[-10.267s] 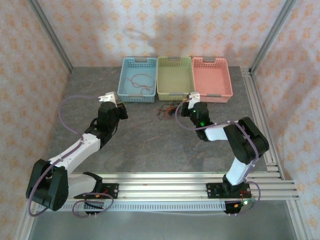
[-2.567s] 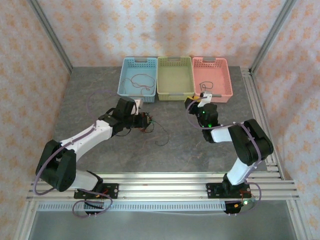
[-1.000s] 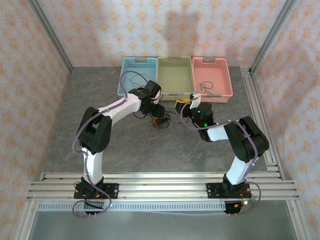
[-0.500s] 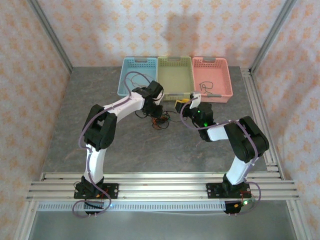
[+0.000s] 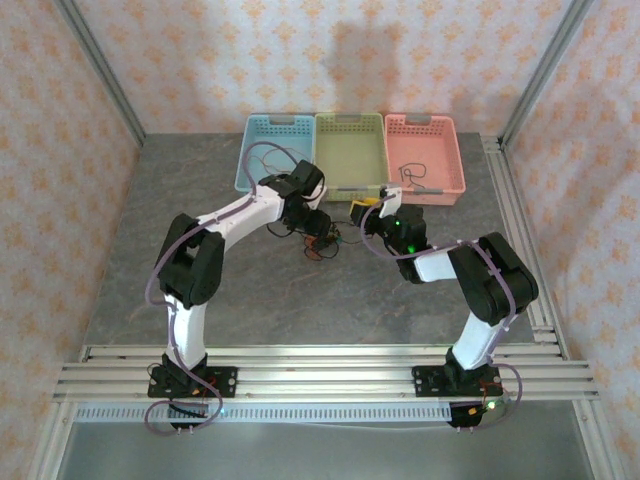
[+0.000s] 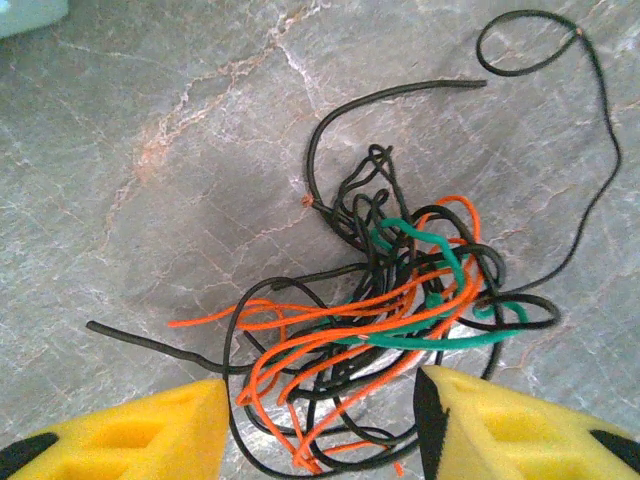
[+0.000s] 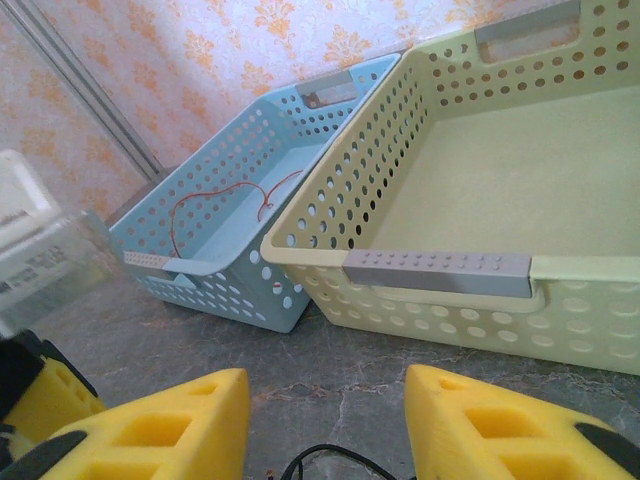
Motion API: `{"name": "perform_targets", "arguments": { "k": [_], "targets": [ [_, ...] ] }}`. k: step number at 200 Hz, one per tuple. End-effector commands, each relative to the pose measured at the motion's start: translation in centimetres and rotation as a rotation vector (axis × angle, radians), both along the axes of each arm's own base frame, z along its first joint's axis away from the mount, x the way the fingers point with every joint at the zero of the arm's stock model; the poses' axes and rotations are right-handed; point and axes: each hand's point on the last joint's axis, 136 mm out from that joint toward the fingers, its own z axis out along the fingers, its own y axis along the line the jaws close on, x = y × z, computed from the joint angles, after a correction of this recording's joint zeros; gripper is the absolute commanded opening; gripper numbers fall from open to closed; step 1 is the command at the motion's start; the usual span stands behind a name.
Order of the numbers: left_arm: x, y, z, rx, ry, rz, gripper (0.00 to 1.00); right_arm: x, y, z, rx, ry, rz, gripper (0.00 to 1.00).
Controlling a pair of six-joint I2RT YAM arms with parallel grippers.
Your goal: Untangle the cables
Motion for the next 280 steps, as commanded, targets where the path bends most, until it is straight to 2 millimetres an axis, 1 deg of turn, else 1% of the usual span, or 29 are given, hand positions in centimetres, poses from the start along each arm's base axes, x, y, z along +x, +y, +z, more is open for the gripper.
{"name": "perform_targets", "arguments": {
  "k": [1,44,100,128,141,166,202,224,233,254,280],
  "targets": [
    [-0.6,-0.3,1.0,-0.025,-0.004,-0.012,0.53,0.5,0.3,2.5,0.008,-0.068,-0.005,0.45],
    [-1.2,-0.2,-0.7,-0.007,0.046,-0.010,0.52,0.5,0.3,2.5,0.009,-0.068,-0.004,0.45],
    [-1.0,-1.2,-1.8,0.017,0.093,-0.038,0.51,0.4,0.3,2.5,0.007,-0.069,-0.004,0.45],
    [-0.9,-1.4,-2.2,0.029,0.119,-0.042,0.50,0.5,0.3,2.4,0.005,-0.068,-0.006,0.45],
    [-1.0,-1.5,-2.4,0.029,0.125,-0.048,0.45,0.5,0.3,2.4,0.006,-0.067,-0.006,0.45],
    [-1.1,-1.7,-2.3,0.025,0.124,-0.054,0.31,0.5,0.3,2.5,0.007,-0.068,-0.006,0.45],
    [-1.3,-1.8,-2.1,0.020,0.119,-0.059,0.19,0.5,0.3,2.5,0.006,-0.069,-0.007,0.45],
    [-1.4,-1.6,-1.9,0.020,0.110,-0.055,0.04,0.5,0.2,2.5,0.006,-0.068,-0.008,0.45],
    [-1.4,-1.6,-1.7,0.017,0.099,-0.047,0.00,0.5,0.2,2.5,0.005,-0.069,-0.008,0.45],
    [-1.5,-1.5,-0.8,-0.004,0.071,-0.035,0.00,0.4,0.3,2.5,0.005,-0.068,-0.006,0.45],
    [-1.5,-1.6,1.2,-0.054,0.015,-0.014,0.00,0.4,0.3,2.4,0.005,-0.067,-0.005,0.45]
  ]
}}
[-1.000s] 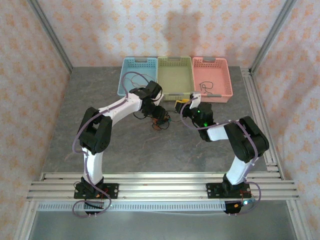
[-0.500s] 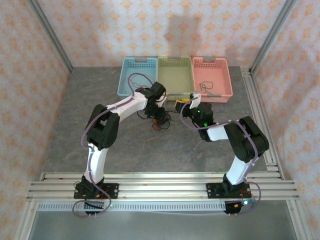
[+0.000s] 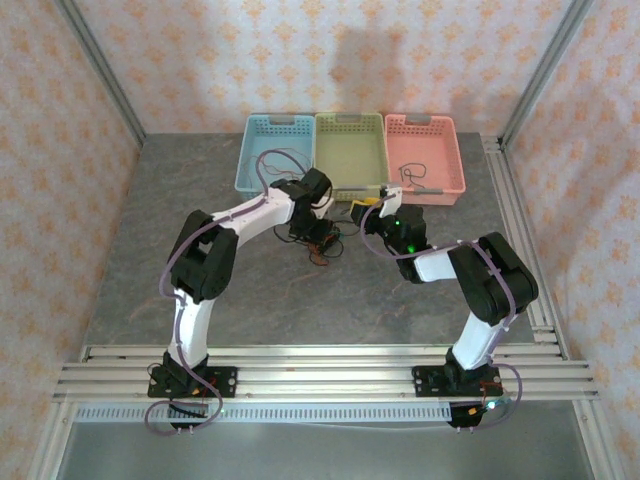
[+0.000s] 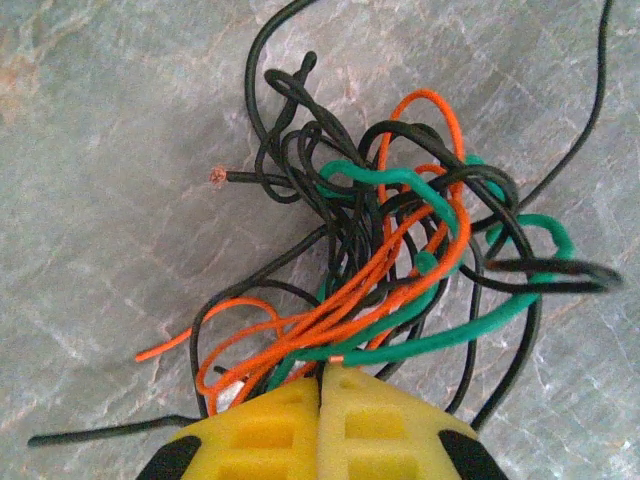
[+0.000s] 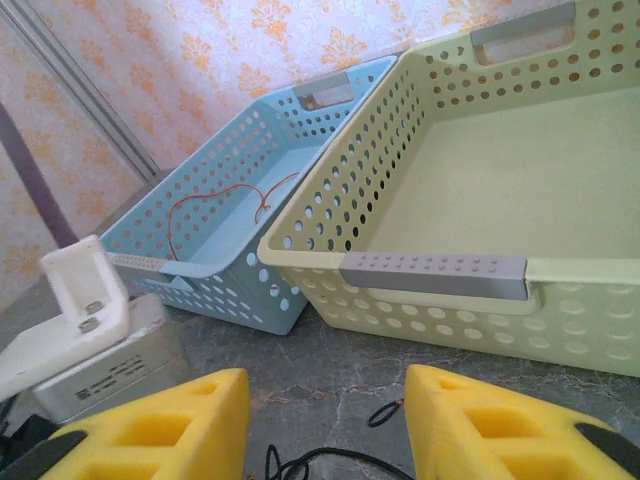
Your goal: Untangle the cables
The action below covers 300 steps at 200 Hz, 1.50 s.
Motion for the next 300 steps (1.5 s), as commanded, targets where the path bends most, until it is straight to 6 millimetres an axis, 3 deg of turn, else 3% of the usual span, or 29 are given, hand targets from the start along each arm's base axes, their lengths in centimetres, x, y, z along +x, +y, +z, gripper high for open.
{"name": "perform_targets", "arguments": {
  "k": [1,22,26,37,42,90,132,142,145,152,219,300],
  "targets": [
    [0.4,-0.3,4.2,-0.069,-0.101,0.027,0.00,0.3,0.4,2.4,0.006,-0.066,0.001,0.45],
    [0.4,0.0,4.5,-0.072,-0.118,0.048,0.07,0.3,0.4,2.4,0.004,-0.067,0.001,0.45],
    [0.4,0.0,5.8,-0.086,-0.144,0.051,0.11,0.4,0.3,2.4,0.004,-0.066,0.001,0.45],
    [0.3,0.1,6.1,-0.091,-0.154,0.058,0.32,0.4,0.3,2.4,0.003,-0.066,0.001,0.45],
    [0.3,0.2,6.2,-0.090,-0.158,0.059,0.36,0.4,0.4,2.4,0.003,-0.068,0.002,0.45],
    [0.2,1.4,5.1,-0.028,-0.152,0.085,0.42,0.3,0.5,2.4,0.000,-0.067,0.007,0.45],
    [0.4,3.7,2.9,0.061,-0.115,0.147,0.48,-0.1,1.5,2.5,-0.008,-0.075,0.049,0.45],
    [0.5,4.0,2.8,0.049,-0.103,0.165,0.48,-0.2,1.7,2.4,-0.017,-0.076,0.059,0.45],
    [0.4,4.1,1.7,0.059,-0.079,0.167,0.48,-0.2,1.9,2.3,-0.020,-0.074,0.061,0.45],
    [0.4,4.1,1.2,0.048,-0.057,0.172,0.48,-0.2,2.0,2.2,-0.031,-0.072,0.063,0.45],
    [0.4,3.4,-0.7,-0.002,0.049,0.176,0.42,-0.4,2.5,2.0,-0.065,-0.076,0.076,0.45],
    [0.3,2.9,0.0,-0.068,0.028,0.174,0.11,-0.5,2.6,2.0,-0.070,-0.075,0.076,0.45]
  ]
}}
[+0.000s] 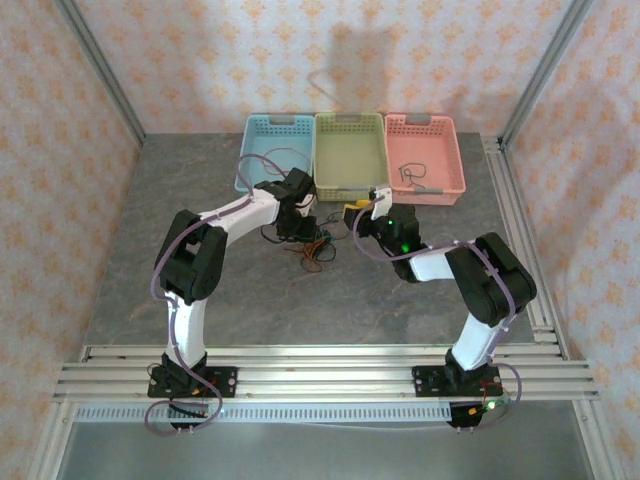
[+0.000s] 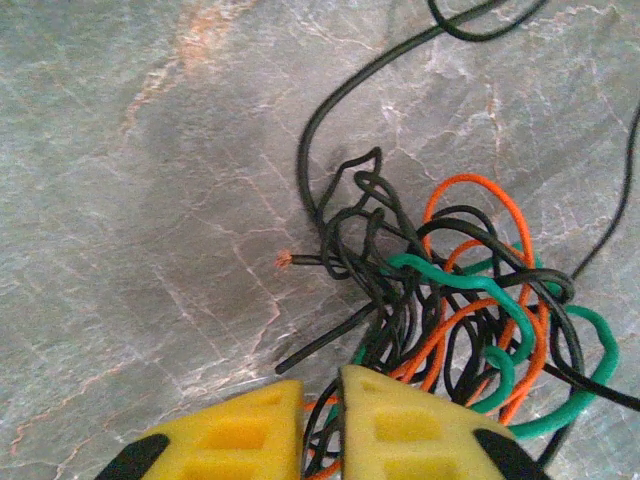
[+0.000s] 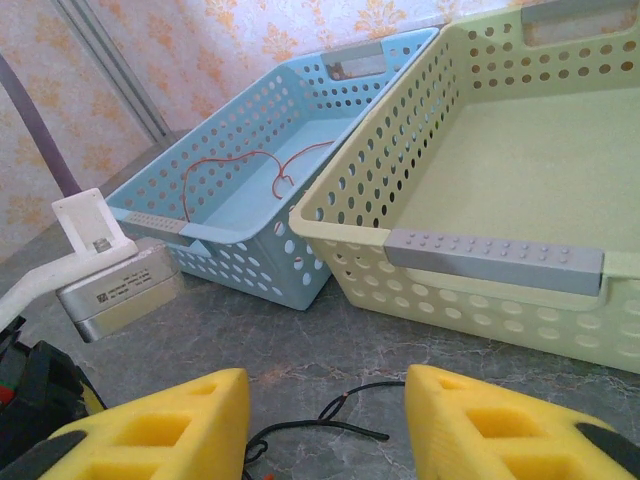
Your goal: Untangle the cables
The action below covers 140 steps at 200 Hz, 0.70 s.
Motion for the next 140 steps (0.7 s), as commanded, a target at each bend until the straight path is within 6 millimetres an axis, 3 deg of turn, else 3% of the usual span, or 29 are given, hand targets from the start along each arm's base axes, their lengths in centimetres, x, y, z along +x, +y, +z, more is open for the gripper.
{"name": "perform_targets", "arguments": {
  "k": [1,24,61,66,95,140],
  "targets": [
    [-0.3,-0.1,0.8,-0.025,-0.010,0.000,0.11,0.2,0.6,2.4,0.010,-0.064,0.016,0.45],
    [-0.3,-0.1,1.4,-0.034,-0.028,0.000,0.00,0.2,0.6,2.5,0.009,-0.066,0.017,0.45],
    [-0.4,-0.1,2.5,-0.056,-0.065,0.000,0.00,-0.1,0.9,2.7,0.019,-0.074,0.040,0.45],
    [-0.3,-0.1,3.7,-0.069,-0.095,-0.001,0.00,-0.3,1.1,2.9,0.023,-0.078,0.050,0.45],
    [-0.2,-0.3,3.8,-0.082,-0.104,-0.007,0.00,-2.0,3.3,3.3,0.026,-0.094,0.176,0.48],
    [-0.2,-0.4,3.1,-0.082,-0.095,-0.008,0.00,-3.5,6.5,1.8,0.005,-0.027,0.338,0.54]
  ]
}}
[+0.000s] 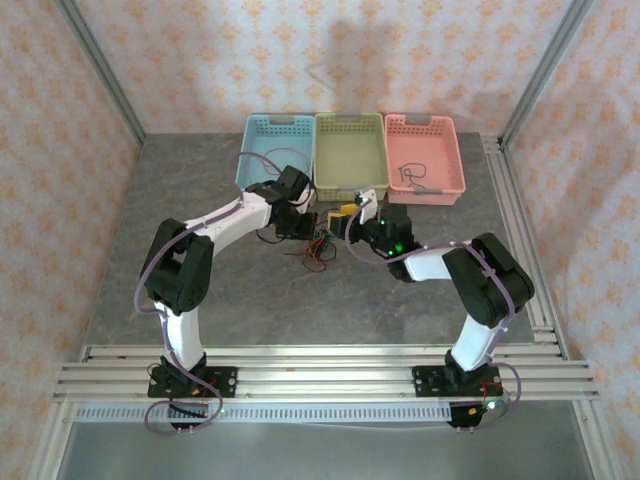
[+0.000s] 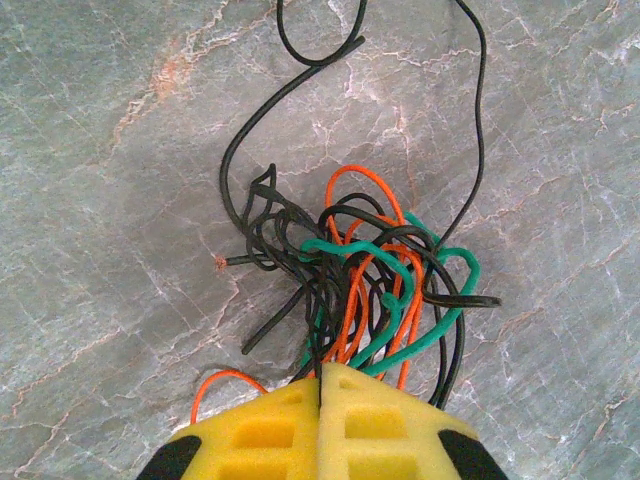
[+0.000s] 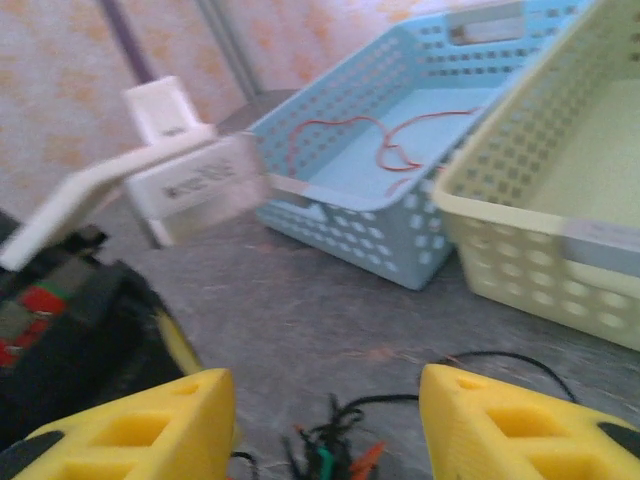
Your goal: Untangle the cables
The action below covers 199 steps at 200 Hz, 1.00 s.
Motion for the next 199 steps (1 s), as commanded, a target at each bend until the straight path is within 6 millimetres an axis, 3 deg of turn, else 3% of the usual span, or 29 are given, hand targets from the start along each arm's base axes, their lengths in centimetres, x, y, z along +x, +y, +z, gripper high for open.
{"name": "perform_targets", "arguments": {
  "k": [1,42,110,178,199],
  "targets": [
    [0.0,0.0,0.0,-0.008,-0.009,-0.006,0.00,-0.8,1.9,1.0,0.000,-0.022,0.111,0.54],
    [-0.1,0.2,0.3,-0.008,-0.017,-0.007,0.00,-0.6,3.1,-1.1,-0.052,0.075,0.151,0.55],
    [-0.4,0.5,0.3,-0.015,-0.021,-0.008,0.00,0.3,3.2,-3.5,-0.119,0.158,0.124,0.54],
    [-0.7,0.5,0.2,-0.034,-0.022,-0.013,0.00,1.4,3.7,-4.9,-0.151,0.187,0.111,0.48],
    [-0.7,0.5,0.2,-0.035,-0.024,-0.013,0.00,1.5,3.8,-5.2,-0.158,0.197,0.116,0.40]
  ]
}}
